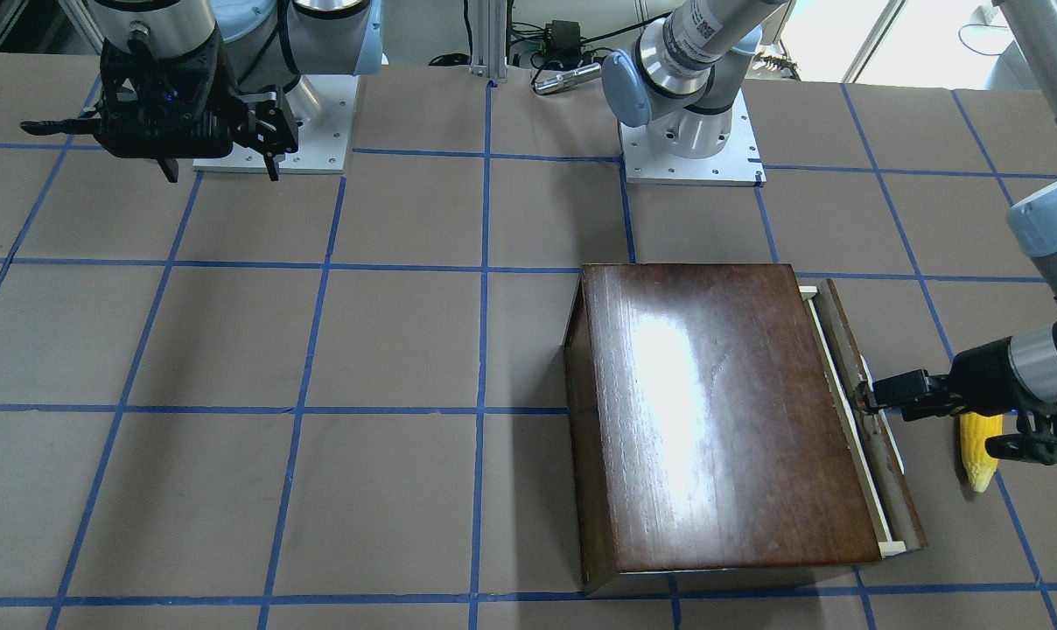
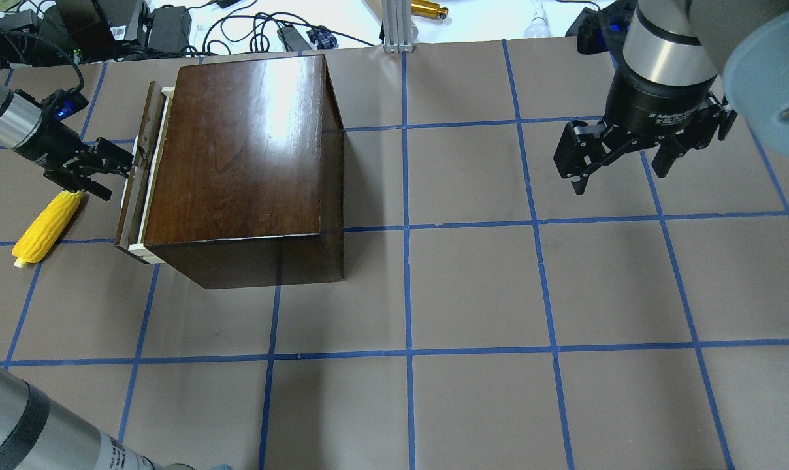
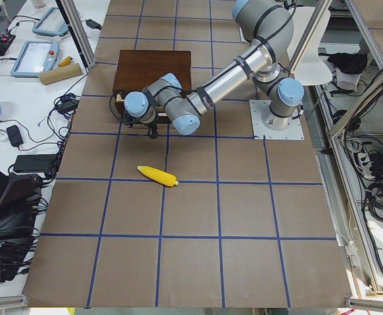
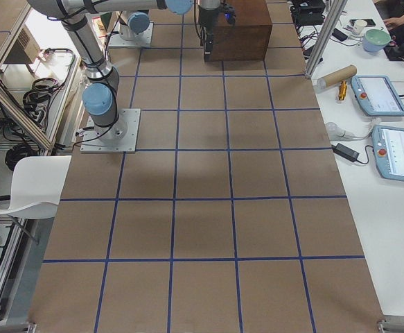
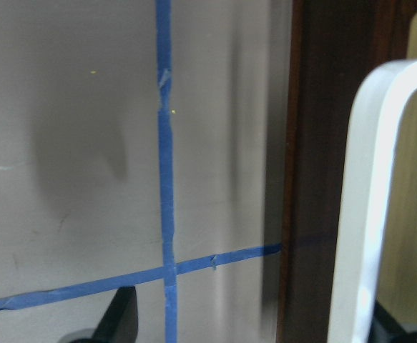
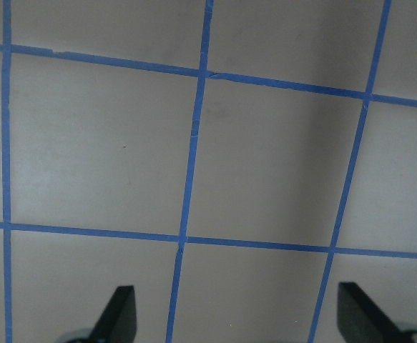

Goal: Open drawer and put corn inside
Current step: 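Hook the white handle with the left gripper and pull the drawer outward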

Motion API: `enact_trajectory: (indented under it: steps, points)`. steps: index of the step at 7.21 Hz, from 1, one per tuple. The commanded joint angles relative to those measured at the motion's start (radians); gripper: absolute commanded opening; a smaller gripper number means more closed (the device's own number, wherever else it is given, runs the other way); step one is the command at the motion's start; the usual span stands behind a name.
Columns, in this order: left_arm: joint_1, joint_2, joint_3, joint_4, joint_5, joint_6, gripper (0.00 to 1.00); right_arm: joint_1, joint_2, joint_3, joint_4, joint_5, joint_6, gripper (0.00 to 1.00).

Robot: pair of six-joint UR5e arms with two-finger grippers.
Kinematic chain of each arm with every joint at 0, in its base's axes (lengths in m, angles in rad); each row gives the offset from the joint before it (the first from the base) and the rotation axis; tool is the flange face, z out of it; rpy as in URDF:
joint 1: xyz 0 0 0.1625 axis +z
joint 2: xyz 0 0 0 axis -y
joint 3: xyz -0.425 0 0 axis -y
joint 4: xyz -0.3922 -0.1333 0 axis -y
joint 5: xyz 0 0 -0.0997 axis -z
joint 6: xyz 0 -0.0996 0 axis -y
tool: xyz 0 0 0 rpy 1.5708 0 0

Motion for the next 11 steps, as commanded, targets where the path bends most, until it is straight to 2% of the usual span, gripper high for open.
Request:
enact_trajectory:
  steps: [1,7,11]
  points:
    - [0.023,-0.001,0.003,0.009,0.013,0.013,1.00,0.000,0.001,0.000,0.000,0.000,0.000,1.00]
    - [0.089,-0.002,0.017,0.010,0.015,0.071,1.00,0.000,0.001,0.000,0.000,0.000,0.000,1.00]
    - [0.094,-0.002,0.033,0.006,0.015,0.071,1.00,0.000,0.001,0.000,0.000,0.000,0.000,1.00]
